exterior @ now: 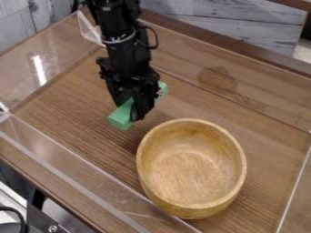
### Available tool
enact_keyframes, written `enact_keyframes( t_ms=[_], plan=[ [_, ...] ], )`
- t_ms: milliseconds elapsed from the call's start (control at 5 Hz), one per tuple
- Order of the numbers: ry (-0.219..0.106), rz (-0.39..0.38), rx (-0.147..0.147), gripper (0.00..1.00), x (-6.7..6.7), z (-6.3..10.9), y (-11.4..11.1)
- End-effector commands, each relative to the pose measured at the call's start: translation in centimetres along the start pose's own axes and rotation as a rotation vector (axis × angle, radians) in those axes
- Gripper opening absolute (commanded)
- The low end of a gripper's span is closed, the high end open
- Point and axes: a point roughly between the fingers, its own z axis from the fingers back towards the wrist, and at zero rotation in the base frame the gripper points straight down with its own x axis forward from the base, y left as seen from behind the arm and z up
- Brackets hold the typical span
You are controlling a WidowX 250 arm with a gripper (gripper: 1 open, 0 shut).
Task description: Remove the green block from inside the brown bowl and put it on the table
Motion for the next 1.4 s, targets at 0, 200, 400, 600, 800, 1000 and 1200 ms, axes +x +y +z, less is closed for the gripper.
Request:
enact_keyframes(
  t_ms=[0,200,400,600,800,1000,1200],
  plan=[
    [-0.059,0.002,0.019,0.00,1.6,1.4,0.5],
    [-0.054,0.005,0.015,0.00,1.8,1.1,0.6],
    [-0.048,0.007,0.011,0.00,2.0,1.0,0.7],
    [-0.043,0.010,0.007,0.00,2.2,0.8,0.7],
    [-0.037,0.013,0.003,0.00,2.3,0.7,0.7],
    [-0.031,0.015,-0.002,0.00,2.5,0.6,0.8],
    [-0.024,0.018,-0.006,0.00,2.6,0.5,0.8]
  ],
)
